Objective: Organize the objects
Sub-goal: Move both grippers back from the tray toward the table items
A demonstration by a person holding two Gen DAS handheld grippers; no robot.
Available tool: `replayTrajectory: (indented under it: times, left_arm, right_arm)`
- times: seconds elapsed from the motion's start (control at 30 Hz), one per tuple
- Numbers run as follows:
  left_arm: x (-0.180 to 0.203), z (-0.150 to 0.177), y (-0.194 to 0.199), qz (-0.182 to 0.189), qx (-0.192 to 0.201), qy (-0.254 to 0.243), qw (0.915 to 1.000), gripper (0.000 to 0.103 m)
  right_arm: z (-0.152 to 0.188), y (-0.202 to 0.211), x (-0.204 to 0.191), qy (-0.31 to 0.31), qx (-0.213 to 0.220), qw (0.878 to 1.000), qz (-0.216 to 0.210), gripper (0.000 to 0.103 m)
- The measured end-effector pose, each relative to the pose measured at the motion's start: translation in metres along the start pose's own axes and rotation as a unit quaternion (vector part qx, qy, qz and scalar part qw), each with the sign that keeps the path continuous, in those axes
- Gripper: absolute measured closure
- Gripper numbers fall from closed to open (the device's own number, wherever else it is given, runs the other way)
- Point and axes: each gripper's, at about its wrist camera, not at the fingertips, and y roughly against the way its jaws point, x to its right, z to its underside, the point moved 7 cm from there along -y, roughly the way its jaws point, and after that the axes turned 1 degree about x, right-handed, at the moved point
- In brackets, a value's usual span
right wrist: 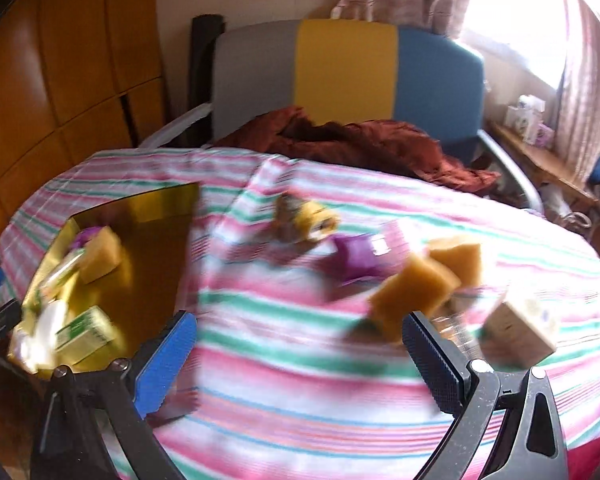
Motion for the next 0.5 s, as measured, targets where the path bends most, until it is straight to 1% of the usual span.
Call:
replayTrajectory:
  times: [0.17,0.27,0.37,0.5]
  left_arm:
    - [0.018,-0.007,0.001,0.006,0.003,-0.033,0.9994,0.048]
    - [0.028,-0.011,0.001,0.007,0.005,-0.050,0.9987,0.048]
    - [0.036,-0.015,-0.002,0.008,0.002,-0.064,0.9979,0.048]
    - [0.047,-0.019,-0.008,0.008,-0.004,-0.083,0.9965,0.048]
  right_arm:
    - [-0.014,0.000,0.053,-0.020,0.014,0.999,0.044,0.000]
    - [-0.018,-0.004,0.079,-0.026,0.022,0.997,0.069,0.000]
    - [-0.015,-0.011,0.100,-0.043,0.021,0.996,0.078,0.000]
    - [-0.006,-0.021,0.122,-0.081,0.009,0.994,0.072,0.000]
